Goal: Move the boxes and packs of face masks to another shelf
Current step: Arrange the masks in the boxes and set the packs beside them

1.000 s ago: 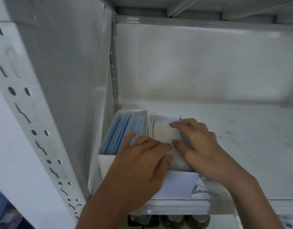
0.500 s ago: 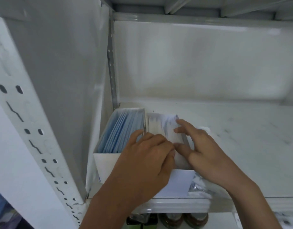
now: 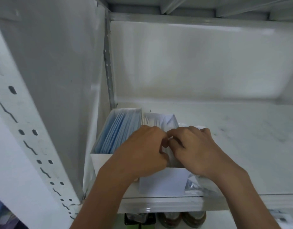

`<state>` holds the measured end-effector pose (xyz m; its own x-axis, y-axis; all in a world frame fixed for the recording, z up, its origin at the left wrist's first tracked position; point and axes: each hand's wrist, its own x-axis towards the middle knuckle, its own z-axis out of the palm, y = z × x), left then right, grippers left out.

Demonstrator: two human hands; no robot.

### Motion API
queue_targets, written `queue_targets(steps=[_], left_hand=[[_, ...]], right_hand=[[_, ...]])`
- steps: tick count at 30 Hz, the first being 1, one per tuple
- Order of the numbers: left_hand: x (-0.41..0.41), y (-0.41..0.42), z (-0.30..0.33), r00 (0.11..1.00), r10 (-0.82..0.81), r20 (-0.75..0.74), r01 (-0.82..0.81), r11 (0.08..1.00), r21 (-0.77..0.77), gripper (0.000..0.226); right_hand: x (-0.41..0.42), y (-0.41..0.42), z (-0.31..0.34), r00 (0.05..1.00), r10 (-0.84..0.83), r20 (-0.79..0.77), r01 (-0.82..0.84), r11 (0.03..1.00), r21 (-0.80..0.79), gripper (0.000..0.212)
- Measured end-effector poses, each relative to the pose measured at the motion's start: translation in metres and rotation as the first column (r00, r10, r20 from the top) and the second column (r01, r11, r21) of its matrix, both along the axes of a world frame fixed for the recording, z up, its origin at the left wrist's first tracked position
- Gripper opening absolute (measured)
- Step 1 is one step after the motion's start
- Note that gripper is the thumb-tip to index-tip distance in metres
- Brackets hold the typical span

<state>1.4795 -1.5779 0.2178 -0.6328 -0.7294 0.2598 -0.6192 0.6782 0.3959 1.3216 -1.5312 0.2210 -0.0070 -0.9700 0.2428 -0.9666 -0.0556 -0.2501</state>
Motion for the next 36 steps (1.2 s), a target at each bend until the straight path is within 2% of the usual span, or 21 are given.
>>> queue_targets(steps=[3, 6, 8, 11, 13, 16, 19, 21, 23, 26, 30, 32, 34, 36], left_hand=[[0.003, 0.001, -0.005, 0.99, 0.023, -0.14, -0.02, 1.0, 0.019, 0.022], [0.007, 0.005, -0.011, 0.938, 0.018, -0.345, -0.042, 0.997, -0.06, 0.025], [0.008, 0.005, -0.015, 0.925, -0.026, -0.379, -0.02, 0.993, -0.115, 0.022], [0.009, 0.003, -0.02, 0.95, -0.089, -0.298, 0.019, 0.973, -0.229, 0.011], [0.009, 0.004, -0.021, 0.949, -0.107, -0.297, -0.007, 0.934, -0.357, 0.01], [0.011, 0.006, -0.027, 0.94, -0.066, -0.334, -0.099, 0.886, -0.453, 0.026], [0.016, 0.007, -0.026, 0.975, -0.031, -0.218, -0.054, 0.926, -0.374, 0.032], [0.019, 0.008, -0.021, 0.981, -0.007, -0.195, -0.059, 0.941, -0.332, 0.031], [0.018, 0.01, -0.017, 0.986, 0.024, -0.163, -0.069, 0.96, -0.273, 0.028], [0.018, 0.007, -0.02, 0.989, 0.043, -0.141, -0.078, 0.964, -0.254, 0.03], [0.018, 0.005, -0.026, 0.989, 0.069, -0.132, -0.108, 0.943, -0.314, 0.038], [0.022, 0.002, -0.028, 0.991, 0.063, -0.118, -0.098, 0.943, -0.318, 0.038], [0.025, 0.003, -0.027, 0.995, 0.04, -0.095, -0.066, 0.955, -0.29, 0.04], [0.027, 0.004, -0.027, 0.997, 0.042, -0.069, -0.06, 0.958, -0.281, 0.043]], right_hand=[[-0.005, -0.002, -0.004, 0.999, -0.023, 0.043, 0.025, 0.999, -0.042, 0.033], [-0.004, -0.004, -0.009, 0.989, -0.033, 0.142, 0.05, 0.992, -0.113, 0.042], [-0.002, -0.004, -0.01, 0.978, -0.024, 0.209, 0.055, 0.988, -0.144, 0.044], [-0.002, -0.006, -0.009, 0.958, -0.007, 0.288, 0.052, 0.987, -0.149, 0.027], [-0.003, -0.008, -0.009, 0.962, -0.009, 0.272, 0.044, 0.991, -0.124, 0.028], [-0.002, -0.009, -0.008, 0.978, -0.002, 0.211, 0.012, 0.999, -0.049, 0.033], [0.0, -0.01, -0.005, 0.981, -0.005, 0.192, 0.002, 1.0, 0.013, 0.036], [0.001, -0.011, -0.003, 0.98, -0.023, 0.2, 0.02, 1.0, 0.019, 0.041], [0.002, -0.01, -0.001, 0.975, -0.06, 0.214, 0.073, 0.996, -0.055, 0.042], [0.005, -0.009, 0.001, 0.986, -0.093, 0.14, 0.12, 0.972, -0.202, 0.043], [0.009, -0.01, -0.001, 0.999, -0.042, -0.026, 0.04, 0.997, -0.071, 0.022], [0.009, -0.01, -0.001, 0.999, -0.026, -0.046, 0.023, 0.998, -0.06, 0.028], [0.006, -0.007, -0.001, 0.998, -0.045, -0.04, 0.04, 0.991, -0.131, 0.036], [0.004, -0.003, 0.0, 0.998, 0.011, -0.06, -0.016, 0.997, -0.078, 0.046]])
